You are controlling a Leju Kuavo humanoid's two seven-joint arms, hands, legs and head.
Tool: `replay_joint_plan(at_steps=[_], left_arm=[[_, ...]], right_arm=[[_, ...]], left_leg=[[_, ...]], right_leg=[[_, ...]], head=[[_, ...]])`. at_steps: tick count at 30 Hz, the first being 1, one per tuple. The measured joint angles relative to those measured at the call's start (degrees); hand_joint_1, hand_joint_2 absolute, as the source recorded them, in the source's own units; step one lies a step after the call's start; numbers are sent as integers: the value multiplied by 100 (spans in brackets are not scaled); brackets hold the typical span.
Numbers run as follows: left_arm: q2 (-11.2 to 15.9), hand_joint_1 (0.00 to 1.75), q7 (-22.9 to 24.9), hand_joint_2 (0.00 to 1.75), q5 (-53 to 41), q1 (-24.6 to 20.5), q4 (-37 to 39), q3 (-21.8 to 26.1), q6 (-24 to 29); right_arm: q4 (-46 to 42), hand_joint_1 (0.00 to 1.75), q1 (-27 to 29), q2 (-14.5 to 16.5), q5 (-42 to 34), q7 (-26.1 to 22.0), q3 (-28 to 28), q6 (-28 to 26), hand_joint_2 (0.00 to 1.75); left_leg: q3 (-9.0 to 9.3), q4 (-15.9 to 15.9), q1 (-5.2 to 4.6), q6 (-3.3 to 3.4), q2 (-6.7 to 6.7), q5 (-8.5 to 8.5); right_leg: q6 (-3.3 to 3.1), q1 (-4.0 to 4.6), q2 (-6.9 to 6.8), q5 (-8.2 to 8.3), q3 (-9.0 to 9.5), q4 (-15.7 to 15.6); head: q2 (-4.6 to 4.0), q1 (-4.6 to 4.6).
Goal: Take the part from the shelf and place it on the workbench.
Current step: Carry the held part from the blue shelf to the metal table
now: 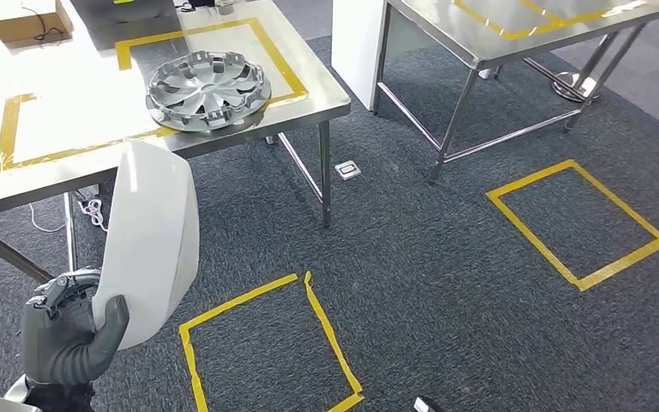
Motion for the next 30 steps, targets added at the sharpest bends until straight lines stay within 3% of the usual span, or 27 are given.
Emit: replay_joint_plan(at_steps=[1, 3, 5, 7, 8, 10, 11, 13, 14, 15, 17, 19, 20, 22, 23, 25, 26, 28, 29, 30], left_arm=[[-2, 175, 0, 175, 0, -5, 14, 0, -1], [-7, 175, 1, 175, 1, -23, 31, 0, -1], [-11, 175, 2, 175, 1, -37, 39, -1, -1], [-11, 175, 5, 175, -1, -30, 41, -2, -1], [-11, 175, 8, 175, 0, -21, 41, -2, 0], [-17, 175, 24, 175, 1, -25, 42, -2, 1], [-22, 175, 33, 175, 2, -31, 48, -2, 1], [-31, 175, 53, 175, 2, -38, 70, -2, 1], [-31, 175, 61, 175, 1, -36, 84, -2, 1], [-32, 175, 69, 175, -4, -35, 94, 0, 2], [-33, 175, 85, 175, -33, -35, 102, 7, 10], [-36, 175, 97, 175, -91, -32, 96, 14, 39], [-38, 175, 98, 175, -125, -26, 92, 15, 57], [-42, 175, 95, 175, -192, 0, 81, 19, 110], [-45, 175, 89, 175, -233, 14, 74, 21, 150], [-60, 175, 80, 175, -319, 28, 56, 24, 243], [-73, 175, 79, 175, -357, 33, 48, 24, 283], [-96, 175, 88, 175, -412, 48, 45, 24, 333], [-103, 175, 95, 175, -429, 58, 45, 24, 352], [-108, 175, 106, 175, -451, 64, 46, 24, 375]], right_arm=[[0, 0, 4, 0, 3, 1, 0, 1, 175], [0, 0, 4, -2, 22, -2, 0, 5, 175], [0, 0, 6, -4, 48, -7, 0, 15, 175], [0, 0, 4, -3, 57, 1, 0, 28, 175], [0, 0, 1, -1, 57, 9, -1, 33, 175], [0, 0, 1, 1, 55, 7, -2, 37, 175], [0, 0, 8, 1, 55, 2, -3, 37, 175], [0, 0, 25, 0, 55, -2, -4, 38, 175], [0, 0, 29, 1, 58, -1, -4, 40, 175], [0, 0, 29, 1, 64, -1, -4, 44, 175], [0, 0, 20, 2, 81, -1, -4, 49, 175], [0, 0, 15, 1, 90, -3, -4, 48, 175], [0, 0, 14, 1, 90, -3, -4, 48, 175], [0, 0, 10, 0, 90, -1, -3, 45, 175], [0, 0, 7, 1, 82, -1, -3, 45, 175], [0, 0, 3, 4, 37, -2, -2, 48, 175], [0, 0, 4, 7, 12, -2, -2, 49, 175], [1, 0, 15, 9, -15, -2, -3, 50, 175], [2, 0, 21, 9, -20, -1, -3, 49, 175], [2, 0, 25, 9, -30, -1, -4, 49, 175]], left_leg=[[5, 5, 1, -8, -67, 2], [-3, 21, -3, -48, -192, 6], [-36, 22, -2, -128, -310, 28], [-68, -5, 12, -217, -415, 63], [-89, 12, 8, -250, -372, 50], [-250, 336, -4, -300, -103, -153], [-397, 661, -9, -319, 61, -328], [-715, 1356, -1, -351, 199, -621], [-776, 1504, 0, -359, 218, -636], [-728, 1437, 0, -359, 235, -550], [-348, 756, -6, -336, 371, -220], [-12, 143, -38, -256, 581, -51], [42, 30, -53, -210, 634, -48], [27, 13, -62, -126, 544, -38], [24, 0, -55, -93, 498, -23], [21, -31, -31, -24, 422, 8], [14, -36, -23, -2, 390, 17], [-5, -32, -24, 20, 323, 22], [-11, -28, -25, 22, 290, 23], [-12, -21, -23, 20, 260, 23]], right_leg=[[-15, -7, 43, 216, 131, -318], [-48, -27, 269, 550, 458, -1082], [-78, -22, 416, 623, 597, -1424], [-133, -13, 322, 642, 613, -1458], [-171, -20, 259, 661, 631, -1484], [-249, -39, 119, 693, 664, -1534], [-272, -26, 51, 693, 669, -1537], [-296, -7, -98, 684, 668, -1534], [-299, -2, -170, 679, 669, -1532], [-297, 0, -237, 671, 673, -1529], [-274, 5, -355, 647, 696, -1519], [-224, 40, -446, 612, 714, -1494], [-198, 58, -486, 601, 719, -1487], [-141, 68, -564, 591, 733, -1494], [-105, 57, -527, 565, 736, -1473], [-39, 29, -291, 365, 622, -1197], [-16, 17, -144, 191, 475, -887], [2, 12, -26, -115, 105, -160], [6, 10, -17, -152, -17, 61], [7, 5, -16, -68, -33, 58]], head=[[0, 0], [0, -4], [0, -5], [0, -3], [0, -11], [0, -44], [0, -59], [0, -69], [0, -69], [0, -70], [0, -71], [0, -69], [0, -66], [0, -61], [0, -58], [0, -44], [0, -34], [0, -25], [0, -25], [0, -24]])
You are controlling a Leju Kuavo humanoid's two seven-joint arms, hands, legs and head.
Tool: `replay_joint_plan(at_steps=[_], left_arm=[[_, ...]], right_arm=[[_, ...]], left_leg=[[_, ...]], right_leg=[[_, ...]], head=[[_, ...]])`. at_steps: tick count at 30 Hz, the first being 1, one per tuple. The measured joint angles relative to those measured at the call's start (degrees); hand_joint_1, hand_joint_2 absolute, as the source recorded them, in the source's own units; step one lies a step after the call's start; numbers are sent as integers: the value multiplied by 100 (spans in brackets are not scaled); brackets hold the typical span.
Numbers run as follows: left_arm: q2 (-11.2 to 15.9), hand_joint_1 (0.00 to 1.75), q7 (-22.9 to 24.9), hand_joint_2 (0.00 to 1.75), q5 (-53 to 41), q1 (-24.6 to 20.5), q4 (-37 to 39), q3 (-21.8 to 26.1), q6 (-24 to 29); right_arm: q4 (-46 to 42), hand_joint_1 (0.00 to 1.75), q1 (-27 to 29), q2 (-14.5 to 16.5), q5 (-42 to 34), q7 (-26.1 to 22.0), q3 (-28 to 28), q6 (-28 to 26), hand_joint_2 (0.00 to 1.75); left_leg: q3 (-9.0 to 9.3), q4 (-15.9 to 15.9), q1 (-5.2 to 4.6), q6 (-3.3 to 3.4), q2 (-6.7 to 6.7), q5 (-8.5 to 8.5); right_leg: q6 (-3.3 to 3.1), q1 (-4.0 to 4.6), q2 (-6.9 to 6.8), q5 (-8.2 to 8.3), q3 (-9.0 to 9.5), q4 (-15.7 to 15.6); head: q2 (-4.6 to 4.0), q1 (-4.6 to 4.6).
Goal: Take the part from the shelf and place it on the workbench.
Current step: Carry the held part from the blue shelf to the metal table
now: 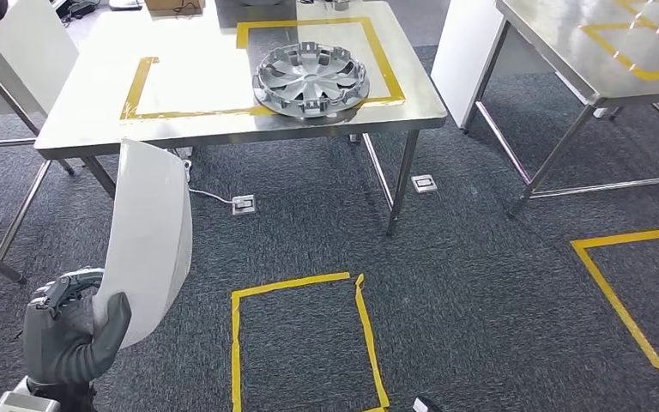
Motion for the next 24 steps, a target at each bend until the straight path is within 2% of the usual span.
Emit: replay_joint_plan(at_steps=[1, 2, 4, 5, 6, 9, 10, 12, 13, 14, 17, 18, 19, 21, 22, 23, 24], left_arm=[[-5, 175, 10, 175, -17, 3, -1, 0, 23], [-12, 175, 19, 175, -32, 2, -2, 0, 43], [-27, 175, 31, 175, -49, -3, -7, 0, 73], [-33, 175, 35, 175, -58, -7, -10, 0, 86], [-38, 175, 39, 175, -73, -11, -11, 0, 101], [-44, 175, 44, 175, -117, -35, -9, 1, 138], [-45, 175, 42, 175, -127, -47, -10, 4, 151], [-52, 175, 34, 175, -152, -67, -24, 16, 187], [-60, 175, 29, 175, -161, -81, -28, 21, 202], [-70, 175, 27, 175, -167, -94, -28, 25, 214], [-107, 175, 28, 175, -173, -115, -5, 26, 229], [-119, 175, 30, 175, -176, -112, 1, 25, 233], [-126, 175, 34, 175, -180, -110, 4, 25, 237], [-133, 175, 41, 175, -183, -108, 7, 24, 242], [-135, 175, 45, 175, -184, -106, 4, 25, 245], [-135, 175, 48, 175, -187, -102, -1, 27, 247], [-136, 175, 48, 175, -192, -98, -8, 27, 250]], right_arm=[[0, 0, -1, 0, -11, 1, -3, 0, 175], [0, 0, -4, 0, -22, 1, -7, 0, 175], [0, 0, -17, 1, -40, -1, -20, 0, 175], [0, 0, -20, 2, -48, -1, -25, -2, 175], [0, 0, -22, 8, -56, -1, -29, -4, 175], [0, 0, -22, 33, -74, 0, -35, -11, 175], [0, 0, -24, 43, -75, -1, -36, -14, 175], [-1, 0, -27, 63, -75, 4, -37, -18, 175], [-2, 0, -29, 64, -73, 9, -37, -20, 175], [-2, 0, -31, 66, -70, 13, -37, -20, 175], [-2, 0, -39, 64, -53, 4, -36, -20, 175], [-2, 0, -36, 61, -45, 0, -36, -20, 175], [-2, 0, -32, 58, -40, 0, -36, -20, 175], [-2, 0, -24, 55, -31, 49, -35, -20, 175], [-2, 0, -21, 71, -31, 101, -36, -14, 175], [-1, 0, -18, 78, -32, 135, -37, -15, 175], [-1, 0, -14, 86, -34, 154, -38, -15, 175]], left_leg=[[1, 8, 3, -6, -28, -1], [3, 19, 7, -19, -51, -3], [-9, 50, -9, -77, -91, -9], [-21, 61, -20, -109, -105, -11], [-29, 64, -31, -99, -113, -17], [-28, 33, -40, -11, -114, -18], [-7, -20, -51, -5, -112, -4], [193, -330, -43, 26, -107, 112], [325, -529, -24, 43, -102, 189], [436, -694, 8, 43, -95, 267], [486, -811, 94, -55, -83, 310], [476, -789, 134, -109, -87, 288], [461, -745, 188, -174, -93, 256], [395, -537, 319, -357, -104, 135], [329, -384, 365, -462, -111, 45], [265, -230, 393, -554, -114, -55], [225, -116, 400, -627, -115, -139]], right_leg=[[-2, -9, 0, 181, 94, -226], [-5, -21, 3, 399, 269, -605], [-24, -28, 21, 667, 570, -1282], [-40, -30, 30, 707, 632, -1443], [-54, -24, 36, 702, 636, -1489], [-72, -29, 34, 738, 637, -1524], [-69, -40, 32, 755, 659, -1571], [-64, -49, 31, 811, 761, -1700], [-60, -44, 35, 793, 784, -1697], [-47, -42, 41, 708, 735, -1566], [90, -118, 48, 274, 250, -688], [155, -165, 47, 253, 148, -529], [228, -220, 46, 340, 146, -566], [405, -345, 43, 659, 382, -1089], [463, -383, 57, 750, 483, -1308], [435, -401, 68, 759, 530, -1395], [359, -395, 78, 689, 519, -1347]], head=[[0, 2], [0, 3], [0, 4], [0, 4], [0, 3], [0, 2], [0, -2], [0, -5], [0, -6], [0, -2], [0, 0], [0, 0], [0, 0], [0, 5], [0, 38], [0, 65], [0, 76]])
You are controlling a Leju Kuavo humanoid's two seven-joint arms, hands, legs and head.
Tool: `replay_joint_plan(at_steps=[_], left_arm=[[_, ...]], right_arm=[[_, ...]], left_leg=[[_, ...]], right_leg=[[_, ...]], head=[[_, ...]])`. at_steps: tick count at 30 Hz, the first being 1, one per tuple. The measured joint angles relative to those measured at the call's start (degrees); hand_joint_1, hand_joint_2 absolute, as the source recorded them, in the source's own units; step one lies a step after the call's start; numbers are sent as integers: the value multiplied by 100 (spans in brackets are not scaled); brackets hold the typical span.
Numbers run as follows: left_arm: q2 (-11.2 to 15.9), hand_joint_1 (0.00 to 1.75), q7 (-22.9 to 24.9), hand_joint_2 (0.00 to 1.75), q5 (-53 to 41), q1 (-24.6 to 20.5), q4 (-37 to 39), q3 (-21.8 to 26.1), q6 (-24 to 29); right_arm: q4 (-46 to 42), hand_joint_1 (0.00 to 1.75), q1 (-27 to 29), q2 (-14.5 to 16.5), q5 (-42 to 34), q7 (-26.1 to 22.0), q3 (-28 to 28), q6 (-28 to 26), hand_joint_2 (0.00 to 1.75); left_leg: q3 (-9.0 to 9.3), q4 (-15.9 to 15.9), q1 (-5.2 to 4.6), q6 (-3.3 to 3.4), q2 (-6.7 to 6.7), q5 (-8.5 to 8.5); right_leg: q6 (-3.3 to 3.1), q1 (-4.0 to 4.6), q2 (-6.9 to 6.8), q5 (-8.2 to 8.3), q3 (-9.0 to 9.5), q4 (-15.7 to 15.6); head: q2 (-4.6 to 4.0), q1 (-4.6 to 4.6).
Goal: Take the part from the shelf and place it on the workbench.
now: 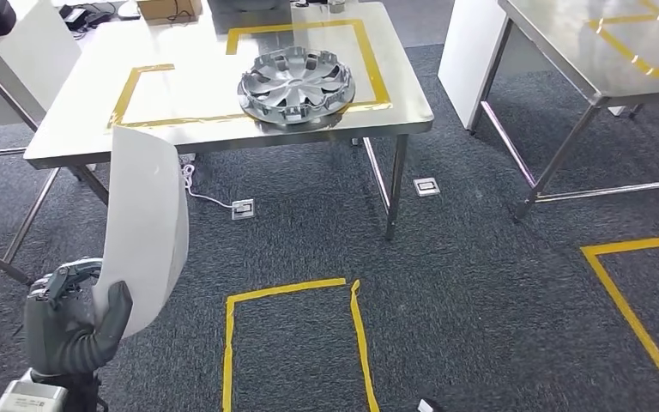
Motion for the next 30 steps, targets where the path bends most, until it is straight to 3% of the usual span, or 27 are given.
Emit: replay_joint_plan(at_steps=[2, 4, 6, 8, 9, 10, 11, 13, 14, 16, 19, 21, 23, 25, 26, 28, 30], left_arm=[[-2, 175, -2, 175, -9, 5, -12, -1, 4], [-4, 175, -3, 175, -9, 2, -17, -2, 8], [-3, 175, -3, 175, -9, 3, -23, -1, 12], [-1, 175, -4, 175, -9, 18, -23, -1, 15], [0, 175, -4, 175, -9, 31, -22, -1, 19], [1, 175, -4, 175, -9, 42, -21, 0, 24], [2, 175, -5, 175, -9, 50, -23, 1, 28], [5, 175, -7, 175, -9, 53, -34, 1, 43], [6, 175, -7, 175, -10, 54, -42, 1, 49], [7, 175, -7, 175, -17, 54, -57, 1, 62], [5, 175, -9, 175, -26, 66, -82, 1, 72], [4, 175, -13, 175, -27, 72, -93, 2, 75], [2, 175, -14, 175, -27, 76, -93, 3, 78], [1, 175, -13, 175, -28, 86, -92, 3, 81], [1, 175, -13, 175, -29, 89, -92, 3, 84], [1, 175, -14, 175, -30, 91, -92, 3, 89], [1, 175, -15, 175, -31, 90, -92, 3, 91]], right_arm=[[-1, 0, 1, 1, -3, -27, -2, -4, 175], [-1, 0, -1, 3, -3, -34, -2, -2, 175], [-1, 0, -2, 1, -2, -40, -2, -4, 175], [-1, 0, -4, 3, -2, -49, -2, -4, 175], [-1, 0, -3, 5, -2, -52, -2, -4, 175], [-1, 0, 0, 8, -2, -51, -2, -5, 175], [-1, 0, 2, 9, -1, -51, -2, -6, 175], [-1, 0, 8, 20, -1, -51, -2, -8, 175], [0, 0, 8, 31, -1, -65, -2, -7, 175], [1, 0, 12, 47, 1, -91, -2, -9, 175], [1, 0, -12, 44, 3, -89, 0, -13, 175], [1, 0, -42, 34, 1, -110, 1, -12, 175], [1, 0, -47, 26, 1, -195, 1, -11, 175], [1, 0, -23, 21, 2, -251, 1, -11, 175], [1, 0, -6, 21, 3, -257, 1, -11, 175], [1, 0, 15, 19, 2, -256, 1, -11, 175], [1, 0, 19, 16, 1, -258, 1, -11, 175]], left_leg=[[13, 86, 5, -79, 0, -97], [4, 231, 3, -75, 54, -174], [-300, 813, -48, 20, 128, -390], [-826, 1623, -143, 133, 144, -608], [-1035, 1869, -197, 191, 142, -601], [-1149, 1907, -256, 256, 139, -478], [-1152, 1728, -318, 329, 136, -249], [-954, 1018, -442, 481, 133, 283], [-836, 718, -495, 539, 135, 428], [-669, 393, -554, 601, 137, 387], [-434, 112, -529, 648, 99, 275], [-228, -9, -511, 693, 79, 219], [-65, -48, -518, 733, 73, 111], [116, -50, -530, 746, 53, -33], [223, -50, -537, 746, 42, -112], [428, -49, -548, 739, 29, -263], [517, -49, -552, 737, 30, -330]], right_leg=[[-232, 22, 4, -138, -21, 160], [-345, 55, -9, -221, 29, 204], [-425, 106, -31, -272, 107, 191], [-475, 169, -50, -331, 189, 164], [-493, 197, -52, -368, 237, 151], [-504, 220, -47, -410, 298, 137], [-510, 233, -39, -456, 371, 121], [-499, 245, -18, -556, 532, 56], [-476, 251, -5, -594, 597, 5], [-406, 263, -8, -609, 690, -115], [-311, 267, -32, -486, 755, -64], [-326, 287, -28, -478, 438, 453], [-335, 338, -24, -685, -103, 1108], [-319, 375, -24, -879, -489, 1301], [-320, 386, -24, -826, -570, 1170], [-354, 409, -25, -389, -562, 635], [-380, 421, -25, -73, -513, 313]], head=[[0, -29], [0, -89], [0, -121], [0, -128], [0, -130], [0, -129], [0, -128], [0, -131], [0, -142], [0, -158], [0, -155], [0, -134], [0, -121], [0, -115], [0, -114], [0, -111], [0, -109]])
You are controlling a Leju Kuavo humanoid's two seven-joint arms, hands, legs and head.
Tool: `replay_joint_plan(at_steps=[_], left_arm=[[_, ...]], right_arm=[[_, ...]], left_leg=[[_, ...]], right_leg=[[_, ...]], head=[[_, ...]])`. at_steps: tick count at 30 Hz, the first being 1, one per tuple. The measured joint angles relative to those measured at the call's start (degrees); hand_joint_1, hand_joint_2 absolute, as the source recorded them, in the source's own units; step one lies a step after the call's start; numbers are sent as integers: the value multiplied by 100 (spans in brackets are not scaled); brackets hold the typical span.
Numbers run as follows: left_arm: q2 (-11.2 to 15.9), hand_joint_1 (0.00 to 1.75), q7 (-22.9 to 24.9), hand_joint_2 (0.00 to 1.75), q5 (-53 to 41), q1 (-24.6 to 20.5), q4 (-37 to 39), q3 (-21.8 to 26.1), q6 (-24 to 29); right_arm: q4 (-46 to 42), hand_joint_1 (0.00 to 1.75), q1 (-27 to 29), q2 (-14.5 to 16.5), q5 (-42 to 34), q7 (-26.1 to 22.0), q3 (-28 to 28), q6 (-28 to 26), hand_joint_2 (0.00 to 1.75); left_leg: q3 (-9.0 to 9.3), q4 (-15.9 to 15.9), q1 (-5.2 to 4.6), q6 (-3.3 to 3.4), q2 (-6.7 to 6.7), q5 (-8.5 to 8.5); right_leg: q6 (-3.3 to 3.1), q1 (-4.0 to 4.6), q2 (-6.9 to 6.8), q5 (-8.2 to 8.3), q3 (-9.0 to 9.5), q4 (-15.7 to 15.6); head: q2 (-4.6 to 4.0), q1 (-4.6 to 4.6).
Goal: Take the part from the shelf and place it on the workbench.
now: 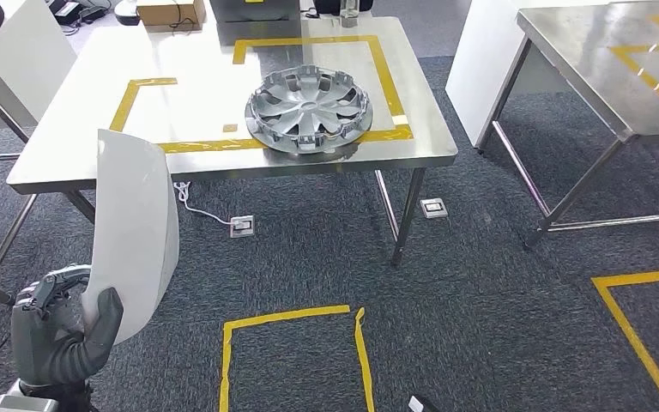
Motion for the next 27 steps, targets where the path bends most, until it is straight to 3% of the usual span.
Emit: replay_joint_plan(at_steps=[1, 2, 5, 6, 8, 10, 11, 12, 13, 15, 17, 19, 21, 23, 25, 26, 27], left_arm=[[0, 175, 0, 175, 0, 0, 0, 0, 0], [0, 175, -2, 175, -1, 0, 3, -1, 3], [3, 175, -9, 175, -15, 1, 8, -2, 14], [5, 175, -16, 175, -26, -3, 6, -3, 17], [15, 175, -33, 175, -46, 4, 11, -5, 30], [29, 175, -50, 175, -57, 43, 25, -7, 50], [36, 175, -57, 175, -60, 64, 32, -8, 60], [41, 175, -64, 175, -62, 79, 37, -8, 67], [47, 175, -70, 175, -63, 89, 39, -9, 72], [61, 175, -79, 175, -63, 111, 47, -9, 77], [71, 175, -80, 175, -68, 138, 54, -11, 80], [77, 175, -83, 175, -73, 142, 44, -14, 82], [83, 175, -91, 175, -74, 139, 27, -14, 88], [84, 175, -93, 175, -78, 142, 22, -13, 94], [83, 175, -92, 175, -92, 142, 26, -13, 96], [83, 175, -92, 175, -99, 144, 29, -13, 96], [83, 175, -92, 175, -104, 145, 31, -13, 96]], right_arm=[[0, 0, 0, 0, 0, 1, 0, 0, 175], [1, 0, 2, -6, 0, -5, 0, -1, 175], [2, 0, -2, -26, -1, -15, 0, -9, 175], [2, 0, -7, -28, -1, -11, -1, -11, 175], [2, 0, -15, -32, 0, -10, -2, -11, 175], [2, 0, -10, -33, 0, -17, -2, -11, 175], [2, 0, -3, -33, 0, -17, -2, -11, 175], [2, 0, 3, -33, -1, -16, -2, -11, 175], [2, 0, 6, -33, -1, -16, -2, -11, 175], [2, 0, 2, -35, -2, -17, -2, -10, 175], [2, 0, -4, -39, -1, -6, -2, -8, 175], [2, 0, -9, -42, 1, 30, -2, 2, 175], [1, 0, -18, -42, 1, 55, -1, 9, 175], [1, 0, -32, -42, 1, 45, 0, 9, 175], [2, 0, -30, -42, 1, 36, 0, 9, 175], [2, 0, -21, -42, 0, 42, 0, 9, 175], [2, 0, -11, -41, -1, 50, 0, 9, 175]], left_leg=[[1, 0, 0, 0, 0, -3], [27, 17, -7, -7, -4, -40], [128, 216, -22, -123, -24, -177], [41, 430, -12, -178, -16, -165], [-387, 1071, 34, -271, 11, -213], [-873, 1578, 102, -347, 26, -557], [-1035, 1638, 134, -375, 33, -723], [-1126, 1553, 164, -401, 44, -779], [-1151, 1333, 193, -434, 55, -660], [-1123, 697, 249, -492, 99, 39], [-1094, 333, 262, -449, 156, 579], [-1046, 295, 244, -328, 164, 631], [-951, 257, 238, -221, 138, 595], [-849, 234, 220, -137, 127, 517], [-757, 232, 182, -82, 114, 415], [-697, 232, 158, -67, 102, 359], [-627, 232, 134, -58, 90, 301]], right_leg=[[-2, 1, 0, 16, 2, -13], [-27, 18, 1, 160, 1, -125], [-205, 39, 8, 516, 163, -476], [-255, 22, 8, 479, 259, -498], [-290, -7, 5, 386, 403, -526], [-276, -35, 8, 255, 537, -530], [-258, -55, 13, 180, 624, -530], [-235, -80, 17, 101, 726, -530], [-206, -107, 21, 20, 833, -530], [-129, -147, 28, -146, 1013, -515], [-18, -142, 26, -279, 1116, -512], [84, -137, 13, -291, 1189, -510], [132, -158, 2, -221, 1114, -276], [140, -154, -1, -306, 733, 322], [127, -113, 1, -644, 246, 903], [110, -88, 1, -795, 74, 1017], [82, -65, 1, -838, -20, 973]], head=[[0, 0], [0, -6], [0, -23], [0, -33], [0, -55], [0, -64], [0, -63], [0, -65], [0, -65], [0, -86], [0, -117], [0, -126], [0, -115], [0, -100], [0, -92], [0, -90], [0, -88]])
